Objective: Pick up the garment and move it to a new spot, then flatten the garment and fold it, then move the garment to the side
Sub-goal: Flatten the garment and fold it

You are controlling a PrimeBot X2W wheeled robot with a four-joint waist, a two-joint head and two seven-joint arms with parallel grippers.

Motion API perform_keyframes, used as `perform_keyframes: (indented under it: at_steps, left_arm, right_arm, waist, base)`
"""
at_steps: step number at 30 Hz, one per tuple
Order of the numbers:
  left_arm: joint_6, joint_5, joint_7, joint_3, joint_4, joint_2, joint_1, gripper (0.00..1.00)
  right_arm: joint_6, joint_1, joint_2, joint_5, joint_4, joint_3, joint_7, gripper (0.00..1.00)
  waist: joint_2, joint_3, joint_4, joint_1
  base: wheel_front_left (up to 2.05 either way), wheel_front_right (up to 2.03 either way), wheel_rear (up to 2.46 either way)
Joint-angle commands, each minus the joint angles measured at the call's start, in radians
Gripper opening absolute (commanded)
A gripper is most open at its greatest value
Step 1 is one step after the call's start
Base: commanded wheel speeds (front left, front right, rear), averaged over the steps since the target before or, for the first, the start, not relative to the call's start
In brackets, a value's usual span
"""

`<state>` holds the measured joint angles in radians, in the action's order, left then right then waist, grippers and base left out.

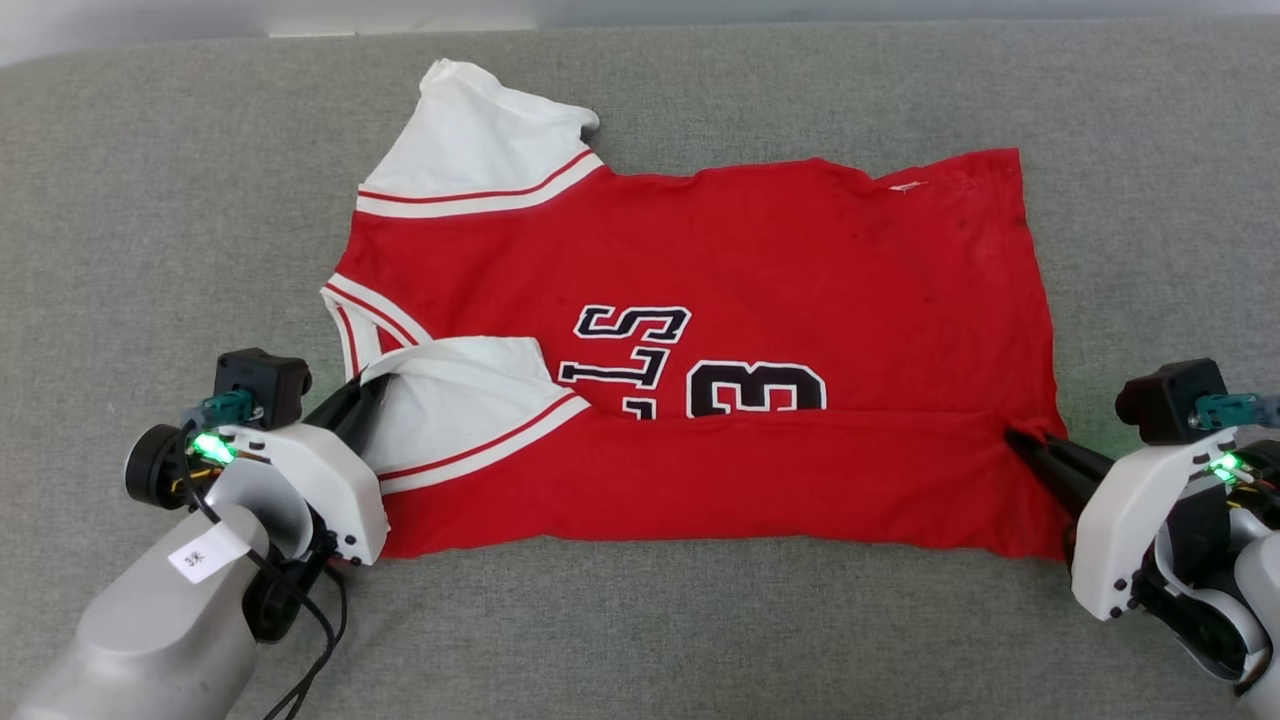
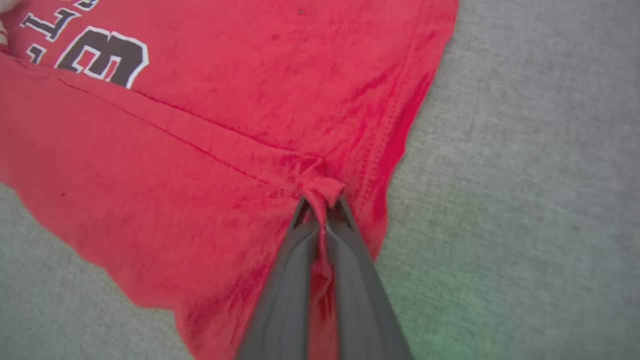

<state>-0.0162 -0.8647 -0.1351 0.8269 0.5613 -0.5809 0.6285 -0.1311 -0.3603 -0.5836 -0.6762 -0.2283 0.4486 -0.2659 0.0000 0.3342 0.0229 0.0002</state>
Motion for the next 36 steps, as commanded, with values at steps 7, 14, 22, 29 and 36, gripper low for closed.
perform_keyframes:
  at_steps: [7,14,22,29,36]
  left_arm:
    - [0.053,0.004,-0.021,0.029,0.130,0.058,0.020,0.00]
    - [0.076,0.031,-0.060,0.030,0.174,0.047,0.075,1.00]
    - [0.093,0.017,0.079,0.041,0.106,-0.027,0.128,1.00]
    - [0.118,-0.074,0.447,0.081,-0.002,-0.104,0.177,1.00]
    - [0.130,-0.205,0.738,0.103,-0.071,-0.135,0.191,1.00]
  right_arm:
    - [0.001,-0.017,0.009,-0.007,-0.032,0.033,0.005,0.00]
    - [0.001,0.005,0.002,-0.017,-0.019,0.042,0.035,1.00]
    - [0.001,0.057,-0.006,-0.023,-0.010,0.017,0.046,1.00]
    - [0.001,0.083,0.006,-0.020,-0.008,0.001,0.033,1.00]
    - [0.001,0.077,0.017,-0.021,-0.006,0.005,0.017,1.00]
  waist:
    - [0.0000,-0.022,0.000,-0.0002]
    - [0.0000,-0.114,0.022,-0.0002]
    - [0.0000,-0.201,0.050,-0.0002]
    - [0.0000,-0.224,0.057,-0.0002]
    - [0.0000,-0.211,0.042,-0.0002]
  base:
    - [0.00,0.00,0.00]
    - [0.00,0.00,0.00]
    - [0.00,0.00,0.00]
    - [0.00,0.00,0.00]
    - [0.00,0.00,0.00]
